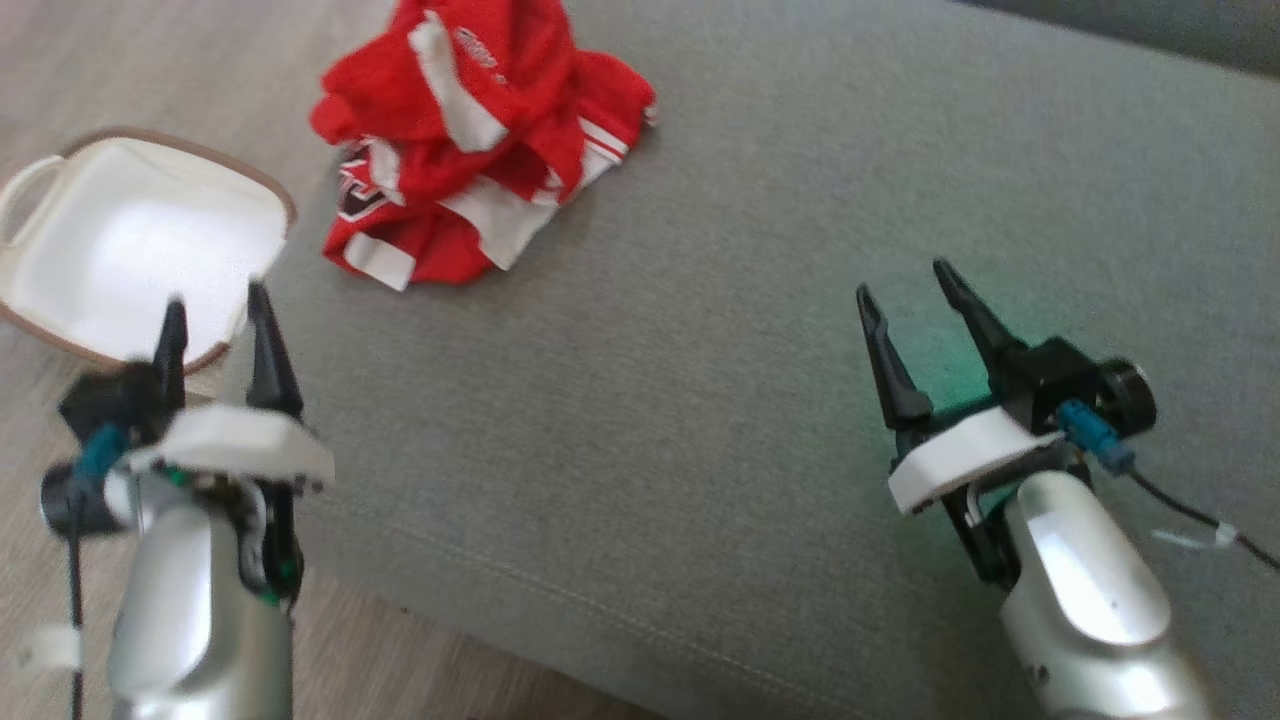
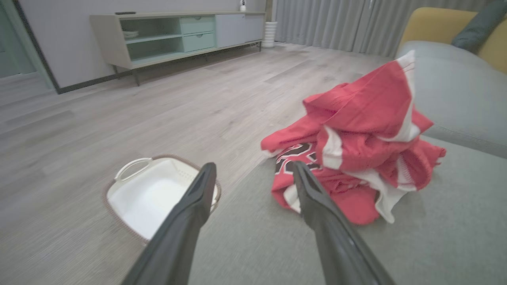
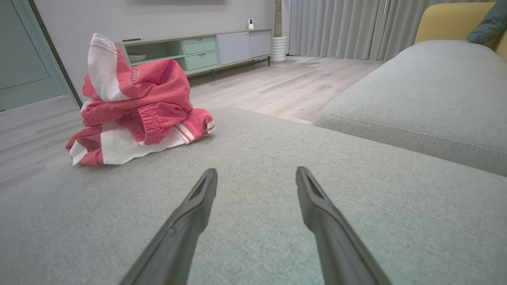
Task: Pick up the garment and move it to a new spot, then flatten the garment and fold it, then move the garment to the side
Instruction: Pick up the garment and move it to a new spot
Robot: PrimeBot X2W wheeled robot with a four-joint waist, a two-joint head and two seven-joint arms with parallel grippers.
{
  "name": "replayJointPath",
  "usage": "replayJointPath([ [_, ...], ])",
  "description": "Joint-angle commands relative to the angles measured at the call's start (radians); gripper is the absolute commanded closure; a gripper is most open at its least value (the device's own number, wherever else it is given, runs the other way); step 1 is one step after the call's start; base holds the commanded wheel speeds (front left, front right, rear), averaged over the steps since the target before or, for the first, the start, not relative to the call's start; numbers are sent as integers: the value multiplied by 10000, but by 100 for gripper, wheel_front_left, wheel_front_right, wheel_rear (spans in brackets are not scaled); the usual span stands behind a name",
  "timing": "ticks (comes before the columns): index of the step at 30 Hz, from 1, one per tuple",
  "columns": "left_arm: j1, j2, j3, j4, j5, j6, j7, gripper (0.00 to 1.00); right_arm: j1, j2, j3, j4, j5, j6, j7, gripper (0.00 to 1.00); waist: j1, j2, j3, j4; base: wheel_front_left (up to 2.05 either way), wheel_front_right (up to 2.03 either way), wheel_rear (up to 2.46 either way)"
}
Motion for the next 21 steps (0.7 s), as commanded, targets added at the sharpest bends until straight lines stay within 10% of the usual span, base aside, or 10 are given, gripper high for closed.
replayJointPath([
  [1, -685, 281, 373, -160, 35, -131, -122, 0, -475, -39, 322, -435, -41, 75, -109, 0, -1, 0, 529, -458, 0, 0, 0],
  [21, -5188, 1558, 497, 3850, 312, -934, -122, 0, -1110, -516, 766, -1021, 148, 75, -109, 0, -1, 0, 2044, -2151, 0, 0, 0],
])
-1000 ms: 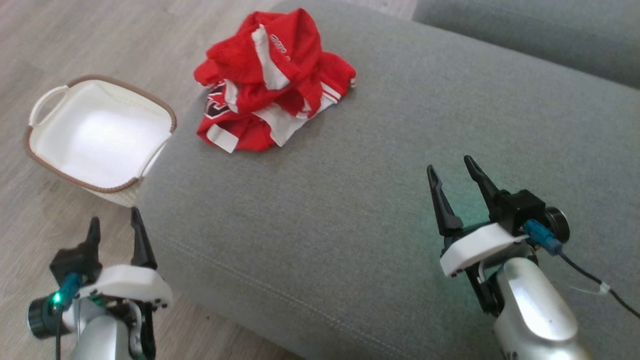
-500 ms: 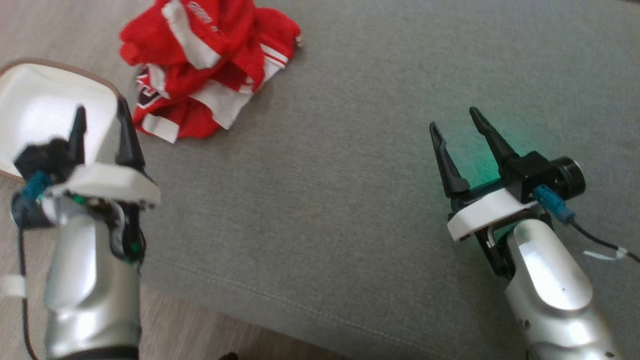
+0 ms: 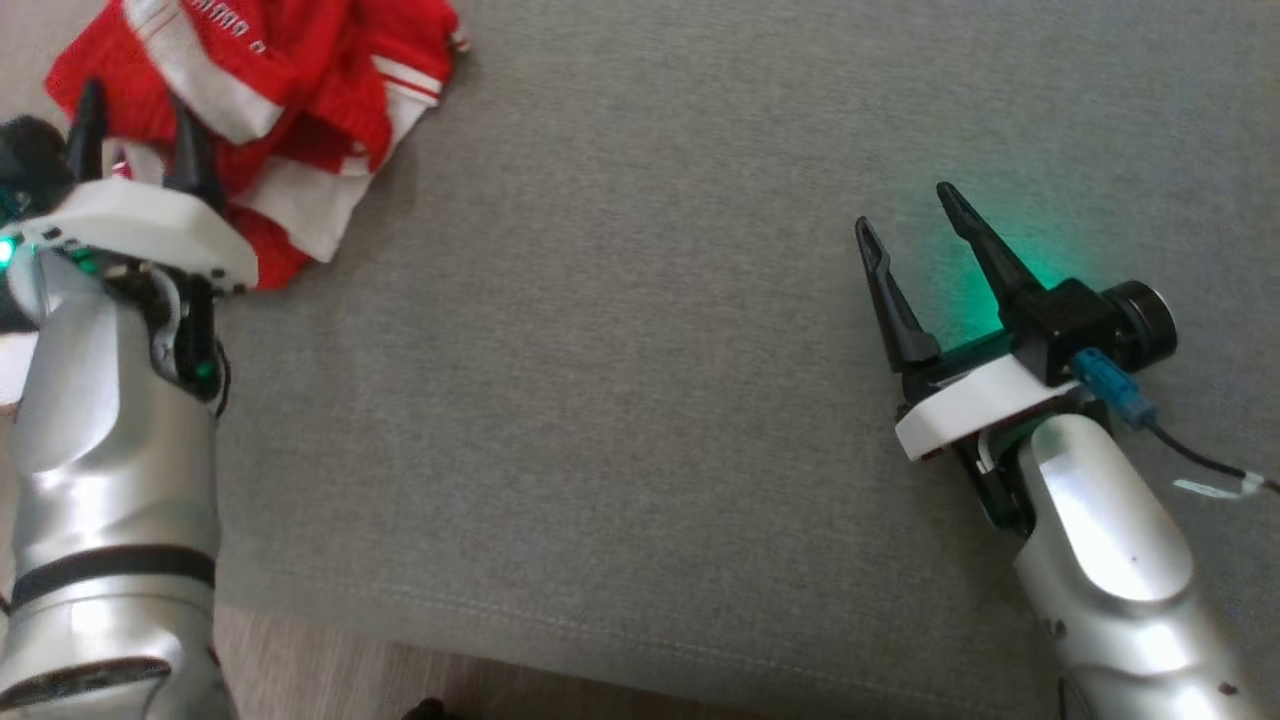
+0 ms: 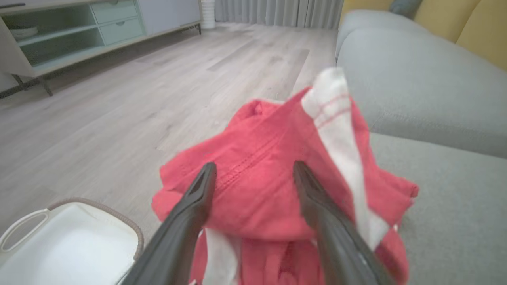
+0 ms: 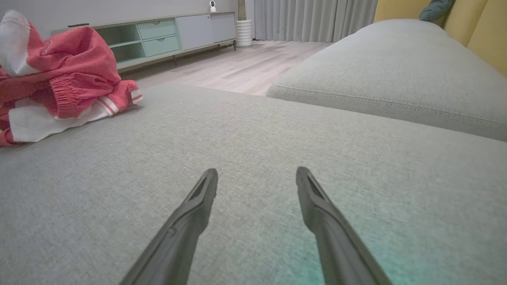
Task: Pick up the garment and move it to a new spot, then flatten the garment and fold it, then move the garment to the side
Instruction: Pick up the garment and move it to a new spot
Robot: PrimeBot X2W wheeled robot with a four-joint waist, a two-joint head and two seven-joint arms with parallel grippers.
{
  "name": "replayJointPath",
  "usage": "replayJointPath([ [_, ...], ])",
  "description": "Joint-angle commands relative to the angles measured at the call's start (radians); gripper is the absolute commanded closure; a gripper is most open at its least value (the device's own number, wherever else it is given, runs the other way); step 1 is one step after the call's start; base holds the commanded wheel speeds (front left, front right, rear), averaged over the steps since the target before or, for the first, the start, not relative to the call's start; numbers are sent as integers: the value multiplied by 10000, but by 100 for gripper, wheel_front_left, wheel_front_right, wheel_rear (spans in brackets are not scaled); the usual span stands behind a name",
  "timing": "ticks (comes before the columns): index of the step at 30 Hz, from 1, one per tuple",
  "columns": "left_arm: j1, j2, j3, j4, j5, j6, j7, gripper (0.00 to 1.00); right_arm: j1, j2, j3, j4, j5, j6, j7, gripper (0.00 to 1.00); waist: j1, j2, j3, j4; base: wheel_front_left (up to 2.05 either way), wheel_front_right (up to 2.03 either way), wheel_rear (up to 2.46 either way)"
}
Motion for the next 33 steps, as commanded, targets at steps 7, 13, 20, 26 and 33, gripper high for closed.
replayJointPath([
  [7, -1076, 1002, 219, 2223, 11, 125, 61, 100, -256, 86, 143, -356, 134, 75, -107, 0, -1, 0, 132, -639, 0, 0, 0],
  [13, -1332, 1143, 81, 2649, 30, 78, -16, 100, -132, 191, 3, -364, 180, 75, -107, 0, -1, 0, -176, -823, 0, 0, 0],
  [20, -1720, 1204, -292, 1534, 191, -44, -49, 100, 152, 486, -132, -324, 296, 75, -107, 0, -1, 0, -901, -1109, 0, 0, 0],
  [26, -1871, 1053, -794, 455, 277, -167, -51, 100, 376, 711, -155, -297, 403, 75, -107, 0, -1, 0, -1444, -1723, 0, 0, 0],
  [33, -1948, 584, -1604, -317, 186, -234, -52, 100, 559, 842, -209, -333, 546, 75, -107, 0, -1, 0, -1796, -2738, 0, 0, 0],
])
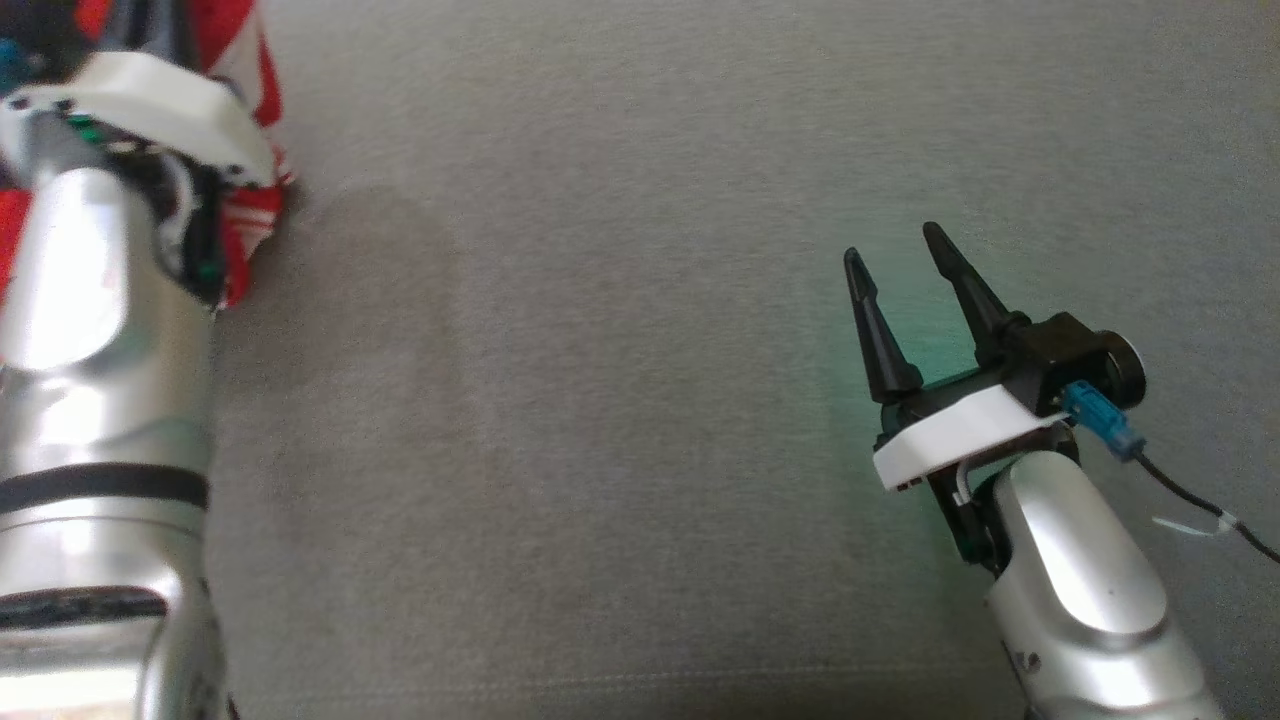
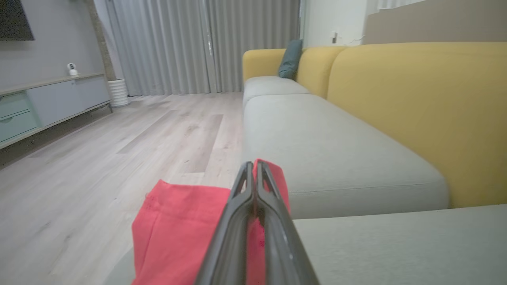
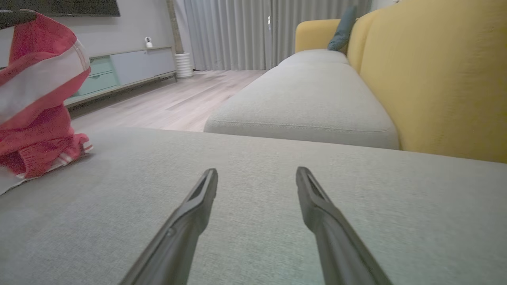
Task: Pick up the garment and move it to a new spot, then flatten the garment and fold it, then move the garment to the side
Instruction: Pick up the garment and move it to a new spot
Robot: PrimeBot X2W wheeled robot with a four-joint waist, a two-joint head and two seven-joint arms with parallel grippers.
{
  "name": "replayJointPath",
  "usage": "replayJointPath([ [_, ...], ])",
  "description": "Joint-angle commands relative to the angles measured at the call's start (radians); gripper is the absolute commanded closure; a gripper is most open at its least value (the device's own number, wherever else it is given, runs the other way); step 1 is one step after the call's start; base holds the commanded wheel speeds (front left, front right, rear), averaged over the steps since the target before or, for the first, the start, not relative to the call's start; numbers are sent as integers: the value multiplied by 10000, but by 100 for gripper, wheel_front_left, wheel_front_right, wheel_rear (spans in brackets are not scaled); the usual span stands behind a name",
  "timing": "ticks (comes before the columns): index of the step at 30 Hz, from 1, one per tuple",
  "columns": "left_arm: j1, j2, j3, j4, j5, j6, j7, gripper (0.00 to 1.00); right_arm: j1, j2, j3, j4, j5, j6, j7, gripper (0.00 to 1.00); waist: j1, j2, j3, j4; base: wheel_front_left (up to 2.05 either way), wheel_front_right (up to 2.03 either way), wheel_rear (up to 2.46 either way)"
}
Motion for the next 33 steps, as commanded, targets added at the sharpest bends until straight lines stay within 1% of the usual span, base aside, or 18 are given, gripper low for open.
replayJointPath([
  [1, -411, 206, -7, -472, -55, -50, -60, 100, -4, 182, 169, -351, 72, 75, -105, 0, 0, 0, -200, -488, 0, 0, 0],
  [5, -272, -410, -769, -839, -258, -57, -60, 100, 17, 212, 272, -415, 192, 75, -105, 0, 0, 0, -293, -1164, 0, 0, 0],
  [9, -24, -830, -1711, -1070, -688, -59, -60, 100, 31, 221, 538, -545, 494, 75, -105, 0, 0, 0, -325, -1915, 0, 0, 0],
  [13, 233, -1012, -2738, -1292, -1265, -59, -60, 100, 28, 223, 761, -668, 706, 75, -105, 0, 0, 0, -317, -2642, 0, 0, 0],
  [18, 624, -1034, -4720, -1916, -2929, -11, -60, 100, 42, 224, 973, -759, 880, 75, -105, 0, 0, 0, -339, -3466, 0, 0, 0],
  [19, 624, -1034, -4720, -1916, -2929, -11, -60, 100, 42, 224, 973, -759, 880, 75, -105, 0, 0, 0, -339, -3466, 0, 0, 0],
  [21, 712, -1035, -5548, -2167, -3494, 187, -60, 100, 52, 224, 1048, -797, 945, 75, -105, 0, 0, 0, -332, -3732, 0, 0, 0],
  [24, 735, -1036, -6557, -2545, -4206, 604, -60, 100, 82, 224, 1117, -848, 1018, 75, -105, 0, 0, 0, -306, -3990, 0, 0, 0],
  [26, 711, -1036, -7041, -2747, -4557, 881, -60, 100, 116, 224, 1100, -877, 1029, 75, -105, 0, 0, 0, -286, -4042, 0, 0, 0],
  [28, 683, -1037, -7316, -2904, -4638, 1192, -60, 100, 163, 224, 1060, -897, 1026, 75, -105, 0, 0, 0, -272, -4027, 0, 0, 0],
  [29, 735, -1037, -7384, -2913, -4668, 1313, -60, 96, 192, 224, 1024, -902, 1017, 75, -105, 0, 0, 0, -281, -3986, 0, 0, 0],
  [30, 803, -1037, -7414, -2889, -4662, 1419, -60, 50, 222, 225, 987, -898, 1015, 75, -105, 0, 0, 0, -297, -3920, 0, 0, 0],
  [31, 894, -1037, -7405, -2823, -4618, 1529, -60, 0, 247, 225, 956, -892, 1010, 75, -105, 0, 0, 0, -323, -3838, 0, 0, 0],
  [33, 1128, -1037, -7258, -2648, -4473, 1731, -60, 0, 290, 225, 887, -874, 997, 75, -105, 0, 0, 0, -382, -3634, 0, 0, 0],
])
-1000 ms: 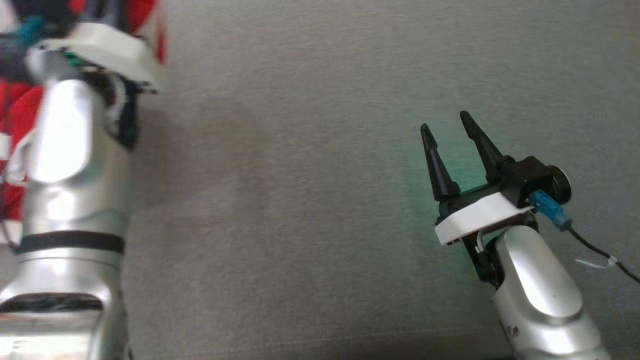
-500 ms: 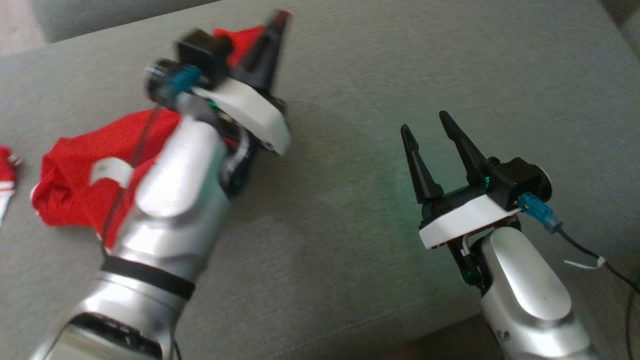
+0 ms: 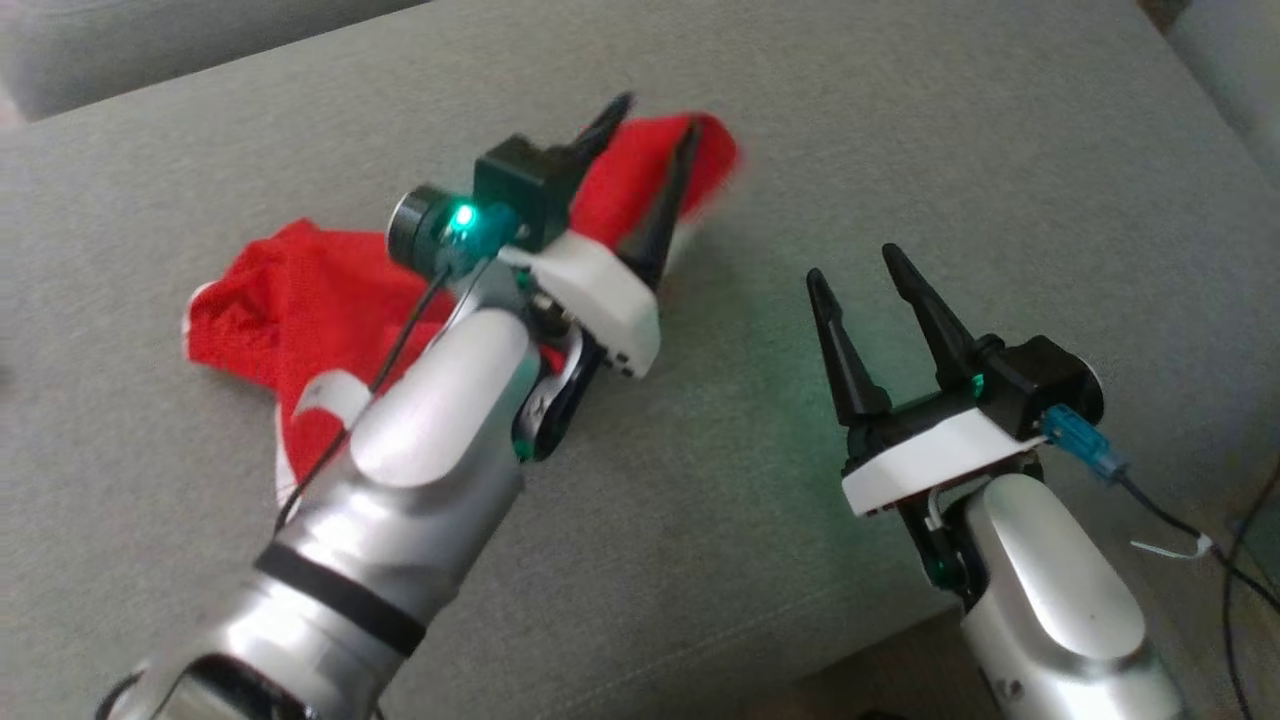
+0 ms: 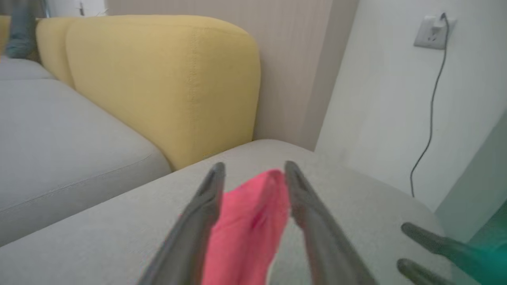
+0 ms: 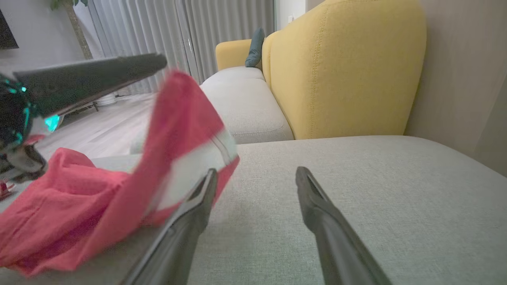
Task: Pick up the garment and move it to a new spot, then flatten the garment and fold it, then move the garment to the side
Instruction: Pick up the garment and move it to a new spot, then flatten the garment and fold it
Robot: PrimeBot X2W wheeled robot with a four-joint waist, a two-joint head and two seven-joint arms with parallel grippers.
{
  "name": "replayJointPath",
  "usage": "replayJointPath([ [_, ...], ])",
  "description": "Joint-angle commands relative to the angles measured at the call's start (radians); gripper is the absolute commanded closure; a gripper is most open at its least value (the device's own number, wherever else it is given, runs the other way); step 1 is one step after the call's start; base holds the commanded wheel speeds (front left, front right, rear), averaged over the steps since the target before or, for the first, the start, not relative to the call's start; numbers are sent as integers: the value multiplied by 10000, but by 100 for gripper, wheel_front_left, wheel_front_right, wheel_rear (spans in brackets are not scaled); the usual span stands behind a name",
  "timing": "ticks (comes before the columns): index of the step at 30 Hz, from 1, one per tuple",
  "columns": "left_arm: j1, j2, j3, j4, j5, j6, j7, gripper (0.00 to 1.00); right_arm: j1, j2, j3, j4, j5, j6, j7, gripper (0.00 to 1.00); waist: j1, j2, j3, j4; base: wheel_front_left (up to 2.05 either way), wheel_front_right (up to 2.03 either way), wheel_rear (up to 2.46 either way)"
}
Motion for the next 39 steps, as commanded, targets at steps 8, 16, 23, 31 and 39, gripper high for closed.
replayJointPath([
  [8, 1753, 410, 2031, -160, 1114, 575, -53, 0, 87, 133, -92, -226, -231, 73, -93, 0, 0, 0, -414, 1221, 0, 0, 0],
  [16, 4316, 525, 4239, -1535, 2155, 979, -53, 0, 453, 133, -484, -33, -603, 73, -93, 0, 0, 0, -851, 2413, 0, 0, 0],
  [23, 5767, 326, 5529, -2248, 2864, 901, -53, 0, 837, 133, -970, 96, -753, 73, -94, 0, 0, 0, -1236, 3056, 0, 0, 0],
  [31, 7189, 205, 6759, -2847, 3140, 801, -53, 0, 1183, 133, -1191, 279, -853, 73, -94, 0, 0, 0, -1570, 3435, 0, 0, 0],
  [39, 7687, 186, 6712, -2907, 2981, 668, -53, 0, 1274, 133, -1176, 401, -878, 73, -94, 0, 0, 0, -1605, 3514, 0, 0, 0],
])
